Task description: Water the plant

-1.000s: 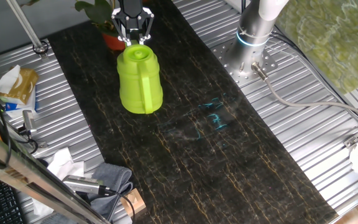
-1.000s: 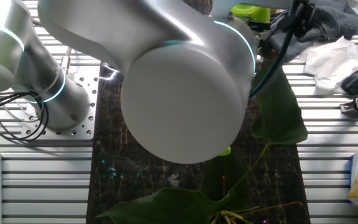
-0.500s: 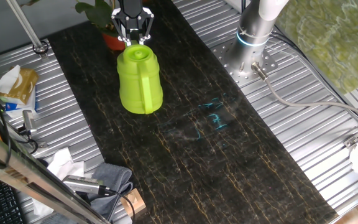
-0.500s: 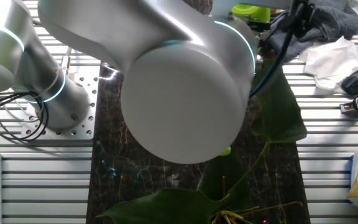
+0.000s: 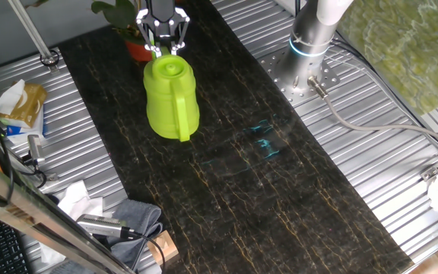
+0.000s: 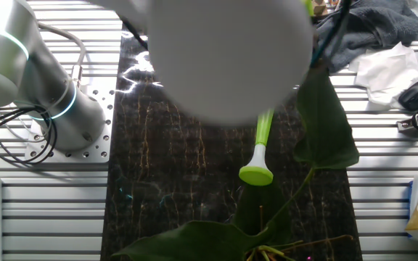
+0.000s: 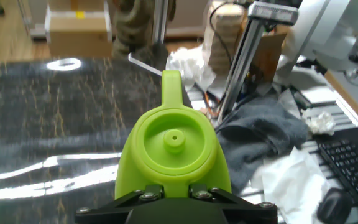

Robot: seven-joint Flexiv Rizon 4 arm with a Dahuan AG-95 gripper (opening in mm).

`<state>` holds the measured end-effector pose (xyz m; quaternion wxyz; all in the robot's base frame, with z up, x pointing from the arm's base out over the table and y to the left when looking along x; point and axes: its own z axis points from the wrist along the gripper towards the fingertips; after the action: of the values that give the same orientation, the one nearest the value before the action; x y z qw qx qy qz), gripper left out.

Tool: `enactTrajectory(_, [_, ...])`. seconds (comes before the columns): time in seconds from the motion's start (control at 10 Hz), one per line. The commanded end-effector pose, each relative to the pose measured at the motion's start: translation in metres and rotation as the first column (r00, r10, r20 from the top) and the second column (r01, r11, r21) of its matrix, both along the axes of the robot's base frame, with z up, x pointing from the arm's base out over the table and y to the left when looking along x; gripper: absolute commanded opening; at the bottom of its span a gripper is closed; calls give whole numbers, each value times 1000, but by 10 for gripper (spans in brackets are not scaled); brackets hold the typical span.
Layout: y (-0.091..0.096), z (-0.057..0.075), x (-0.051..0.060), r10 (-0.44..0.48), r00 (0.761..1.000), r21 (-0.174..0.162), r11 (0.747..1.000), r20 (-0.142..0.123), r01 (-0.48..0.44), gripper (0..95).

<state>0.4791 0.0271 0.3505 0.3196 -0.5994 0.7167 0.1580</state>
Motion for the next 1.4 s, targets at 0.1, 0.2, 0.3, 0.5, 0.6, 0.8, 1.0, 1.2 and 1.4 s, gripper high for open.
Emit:
enactTrajectory(0.1, [-1, 0, 1, 5, 1000, -48, 999, -5, -5, 0])
enactTrajectory(0.2, [-1, 0, 1, 2, 1000, -61, 998, -9, -2, 0])
enactTrajectory(0.3, [0, 0, 1, -3, 1000, -85, 996, -14, 2, 0])
enactTrajectory(0.5, [0, 0, 2, -12, 1000, -130, 991, -21, 9, 0])
enactTrajectory(0.6, [0, 0, 2, -14, 1000, -147, 989, -23, 10, 0])
enactTrajectory(0.8, [1, -1, 2, -17, 999, -168, 986, -27, 13, 0])
enactTrajectory(1.0, [1, -1, 2, -17, 999, -172, 985, -31, 12, 0])
enactTrajectory(1.2, [1, -1, 2, -22, 999, -188, 982, -38, 15, 0])
enactTrajectory(1.4, [2, -1, 3, -32, 998, -212, 977, -52, 20, 0])
